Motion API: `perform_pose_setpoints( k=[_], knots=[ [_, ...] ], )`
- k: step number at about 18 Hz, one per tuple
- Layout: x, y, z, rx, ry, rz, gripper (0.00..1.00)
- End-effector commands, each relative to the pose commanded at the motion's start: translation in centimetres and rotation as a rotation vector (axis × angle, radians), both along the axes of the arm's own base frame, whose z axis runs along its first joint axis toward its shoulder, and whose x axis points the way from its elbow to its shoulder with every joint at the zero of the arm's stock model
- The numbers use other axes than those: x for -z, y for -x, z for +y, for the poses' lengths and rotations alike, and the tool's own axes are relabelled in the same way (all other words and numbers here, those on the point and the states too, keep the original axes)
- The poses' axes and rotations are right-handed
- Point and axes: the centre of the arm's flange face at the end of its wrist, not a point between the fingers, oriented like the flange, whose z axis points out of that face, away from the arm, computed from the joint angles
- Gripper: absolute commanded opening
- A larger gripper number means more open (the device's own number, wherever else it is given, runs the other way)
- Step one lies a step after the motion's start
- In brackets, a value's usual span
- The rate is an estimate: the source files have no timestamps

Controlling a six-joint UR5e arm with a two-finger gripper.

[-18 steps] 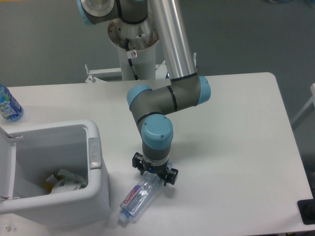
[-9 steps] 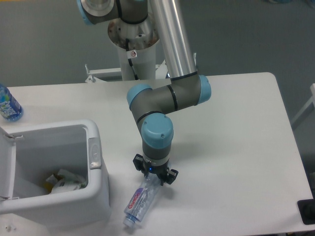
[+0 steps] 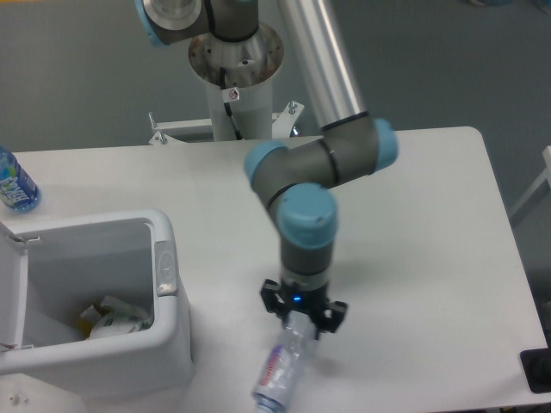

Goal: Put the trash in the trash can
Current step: 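Lift the bottle and carry it over the trash bin, then release the bottle into the bin and raise the gripper away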

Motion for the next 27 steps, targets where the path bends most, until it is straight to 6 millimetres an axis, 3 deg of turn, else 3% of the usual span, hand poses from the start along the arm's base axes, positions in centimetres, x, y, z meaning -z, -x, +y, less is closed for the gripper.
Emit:
perform_pose_setpoints(
  k=[3,6,10,13,16,20,22,23,24,27],
  knots=[
    [-7.5,-0.7,0.1,-0.055,-0.138,0.014,0.62],
    [-13.9,-3.2,-0.2,-0.095,-0.259,-0.004,0.62],
    [-18.7,-11.3,1.5,-0.023,-0.343,-0.041,0.62],
    [-20.3,-16.5,3.2,0.012,-0.368,-0.072,0.62],
    [-20.5,-21.4,4.9,0.058,-0.369,-0.104,0.62],
    [-17.0,-27.5,6.5,0.14,-0.308,-0.158,0.64],
    [-15.4,-28.3,6.5,0.147,-0.282,-0.174,0.76],
    [-15.2,-28.3,6.6,0.15,-0.28,-0.175,0.94],
    [-15.2,-28.3,6.6,0.146,-0.28,-0.176,1.0],
    [-15.8,-28.4,6.3,0.146,-0.287,-0.174,1.0]
  ],
)
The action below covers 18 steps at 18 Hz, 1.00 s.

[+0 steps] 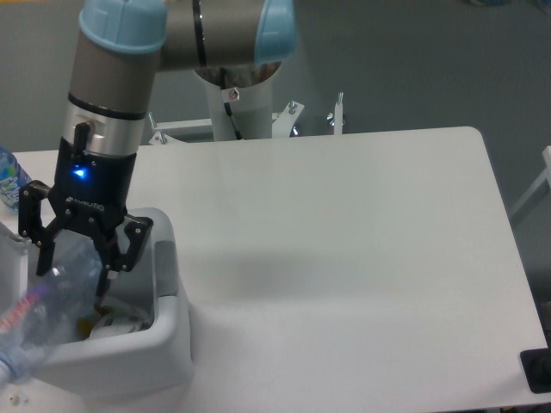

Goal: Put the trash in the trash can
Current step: 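Release the bottle into the bin and raise the gripper away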

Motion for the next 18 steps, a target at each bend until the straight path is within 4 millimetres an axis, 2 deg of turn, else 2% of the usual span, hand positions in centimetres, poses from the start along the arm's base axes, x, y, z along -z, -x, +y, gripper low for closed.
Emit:
perform_pose_setpoints(
  k=[4,7,9,12,13,15,18],
  knots=[
    [-0.3,1.2,-0.3,-0.012,-0.005,0.01,1.0],
    [-1.9,7.5,-2.6,-0.121,-0.021,0.042,1.0],
    [-2.5,12.6,-4.7,-0.213,-0.01,0.09,1.0],
    [-2.5,19.2,-7.7,-0.348,0.065,0.21,1.0],
    [-2.2,20.7,-8.7,-0.382,0.098,0.243,1.0],
    [-2.5,22.1,-9.9,-0.385,0.151,0.321,1.0],
    [-2.0,23.7,-12.2,-0.267,0.294,0.399,1.0]
  ],
)
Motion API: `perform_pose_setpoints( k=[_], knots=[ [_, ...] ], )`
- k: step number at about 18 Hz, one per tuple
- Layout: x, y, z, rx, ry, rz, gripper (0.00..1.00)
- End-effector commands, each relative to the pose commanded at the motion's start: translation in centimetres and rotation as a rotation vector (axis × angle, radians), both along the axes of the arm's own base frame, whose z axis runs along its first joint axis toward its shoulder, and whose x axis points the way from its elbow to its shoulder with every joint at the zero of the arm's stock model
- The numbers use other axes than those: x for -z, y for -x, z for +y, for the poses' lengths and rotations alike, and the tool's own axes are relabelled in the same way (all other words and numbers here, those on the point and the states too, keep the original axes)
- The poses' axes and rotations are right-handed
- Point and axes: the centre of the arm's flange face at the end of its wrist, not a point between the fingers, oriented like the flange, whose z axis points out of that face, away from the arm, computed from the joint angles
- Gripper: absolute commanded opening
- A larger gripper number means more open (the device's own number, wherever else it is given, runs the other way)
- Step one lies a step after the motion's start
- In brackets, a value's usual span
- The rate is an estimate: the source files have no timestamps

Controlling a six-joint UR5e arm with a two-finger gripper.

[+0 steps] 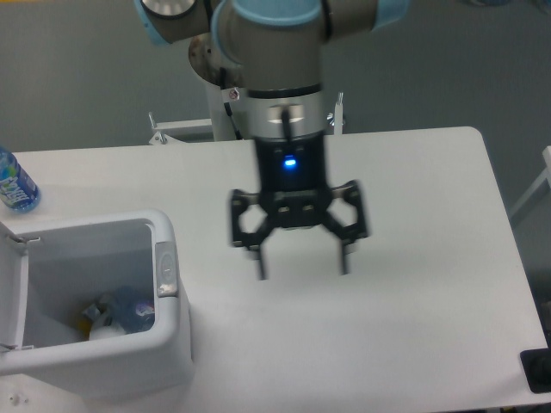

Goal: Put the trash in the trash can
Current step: 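Release the bottle into the bin and raise the gripper away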

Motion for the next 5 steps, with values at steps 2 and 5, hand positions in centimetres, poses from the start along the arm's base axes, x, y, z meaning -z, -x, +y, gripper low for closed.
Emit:
perform_pose_setpoints(
  k=[2,5],
  knots=[
    [-0.4,0.3,-2.3,0.091,0.15,0.034,1.0],
    [-0.8,0.3,-4.5,0.22,0.297,0.039,1.0]
  ],
)
